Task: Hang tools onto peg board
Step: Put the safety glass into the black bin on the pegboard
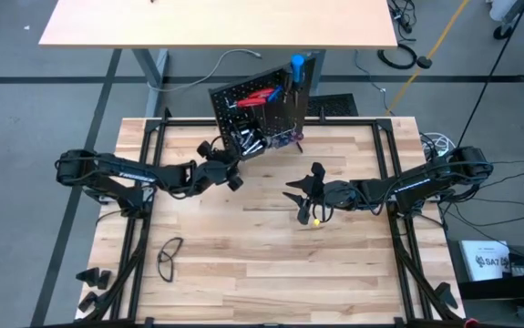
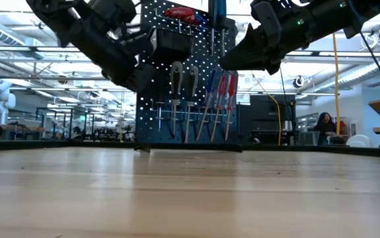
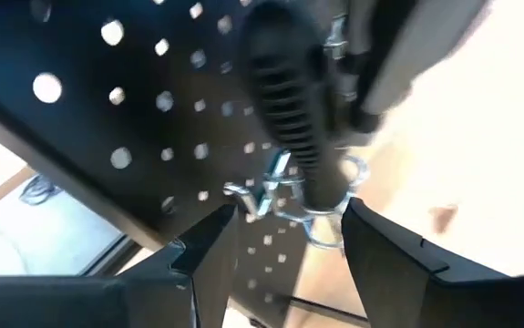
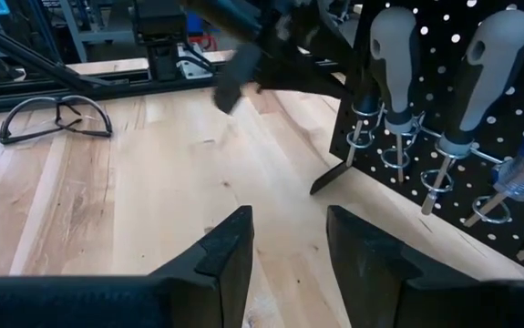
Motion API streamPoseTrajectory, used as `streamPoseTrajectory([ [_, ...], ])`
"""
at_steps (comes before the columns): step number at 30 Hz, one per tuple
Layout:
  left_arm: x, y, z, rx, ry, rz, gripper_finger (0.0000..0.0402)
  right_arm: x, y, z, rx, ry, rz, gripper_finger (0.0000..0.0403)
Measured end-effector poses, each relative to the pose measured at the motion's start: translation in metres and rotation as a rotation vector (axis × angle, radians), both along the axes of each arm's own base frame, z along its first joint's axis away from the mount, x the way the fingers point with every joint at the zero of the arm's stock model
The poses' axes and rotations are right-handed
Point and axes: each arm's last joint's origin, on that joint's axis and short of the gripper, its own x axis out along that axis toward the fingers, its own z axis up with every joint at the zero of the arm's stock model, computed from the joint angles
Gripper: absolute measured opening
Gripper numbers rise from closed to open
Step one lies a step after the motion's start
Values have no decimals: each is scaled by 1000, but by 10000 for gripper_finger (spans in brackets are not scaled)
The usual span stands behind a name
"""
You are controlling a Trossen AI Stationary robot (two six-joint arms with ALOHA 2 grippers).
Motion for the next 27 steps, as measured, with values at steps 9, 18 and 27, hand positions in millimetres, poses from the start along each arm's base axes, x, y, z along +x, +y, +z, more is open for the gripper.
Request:
streamPoseTrajectory([
  [9, -16, -23, 31, -3, -85, -98, 199, 0, 0, -1, -1, 7, 0, 132],
  [18, -47, -55, 38, -286, -62, -285, 199, 0, 0, -1, 25, -1, -4, 132],
  [27, -84, -102, 24, -731, 169, -283, 198, -2, 9, -2, 94, -6, 9, 132],
])
